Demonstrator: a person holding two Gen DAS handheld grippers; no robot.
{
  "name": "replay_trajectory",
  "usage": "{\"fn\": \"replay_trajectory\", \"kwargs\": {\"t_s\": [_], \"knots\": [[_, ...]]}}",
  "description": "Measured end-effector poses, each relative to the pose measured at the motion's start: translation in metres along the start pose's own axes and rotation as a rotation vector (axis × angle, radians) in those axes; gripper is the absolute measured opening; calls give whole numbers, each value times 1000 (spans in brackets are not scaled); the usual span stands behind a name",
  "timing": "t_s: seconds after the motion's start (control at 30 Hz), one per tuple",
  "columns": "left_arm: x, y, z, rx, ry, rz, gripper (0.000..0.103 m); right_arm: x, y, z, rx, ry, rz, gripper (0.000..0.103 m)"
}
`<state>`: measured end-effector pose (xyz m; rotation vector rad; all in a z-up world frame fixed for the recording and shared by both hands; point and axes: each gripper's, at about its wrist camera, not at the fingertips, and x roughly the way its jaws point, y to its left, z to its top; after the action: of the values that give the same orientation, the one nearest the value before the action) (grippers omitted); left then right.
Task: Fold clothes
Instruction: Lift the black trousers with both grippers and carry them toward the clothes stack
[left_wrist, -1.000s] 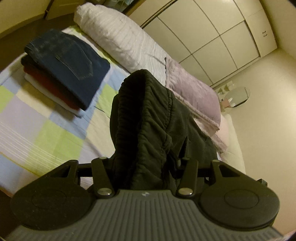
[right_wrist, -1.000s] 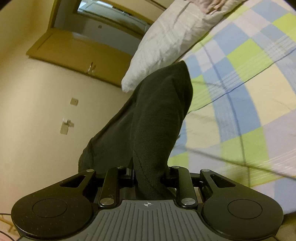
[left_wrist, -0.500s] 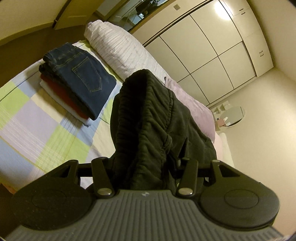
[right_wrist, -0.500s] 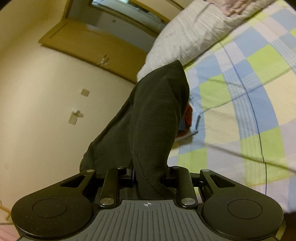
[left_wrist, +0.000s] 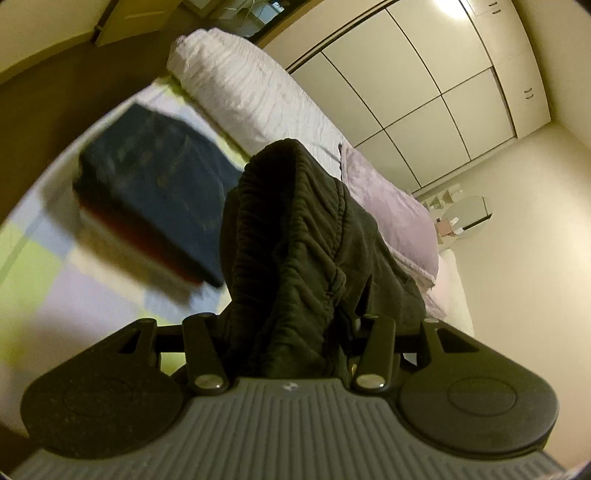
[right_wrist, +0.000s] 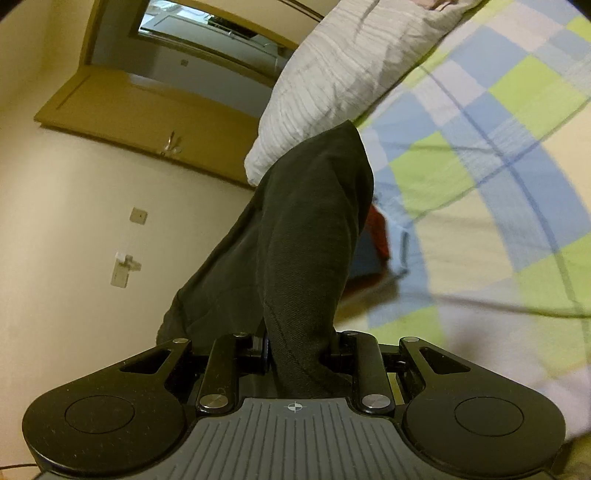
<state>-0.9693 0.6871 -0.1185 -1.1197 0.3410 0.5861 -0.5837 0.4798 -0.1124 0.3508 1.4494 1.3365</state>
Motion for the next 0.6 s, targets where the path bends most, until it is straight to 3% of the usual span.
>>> {"fn": "replay_trajectory", "kwargs": {"t_s": [0.33, 0.6], "knots": [[12, 26, 163, 94, -68, -38, 45, 133, 78, 74, -35, -72, 90, 24], [50, 63, 207, 53, -46, -25, 45, 200, 84, 106, -57, -56, 50, 24]]}}
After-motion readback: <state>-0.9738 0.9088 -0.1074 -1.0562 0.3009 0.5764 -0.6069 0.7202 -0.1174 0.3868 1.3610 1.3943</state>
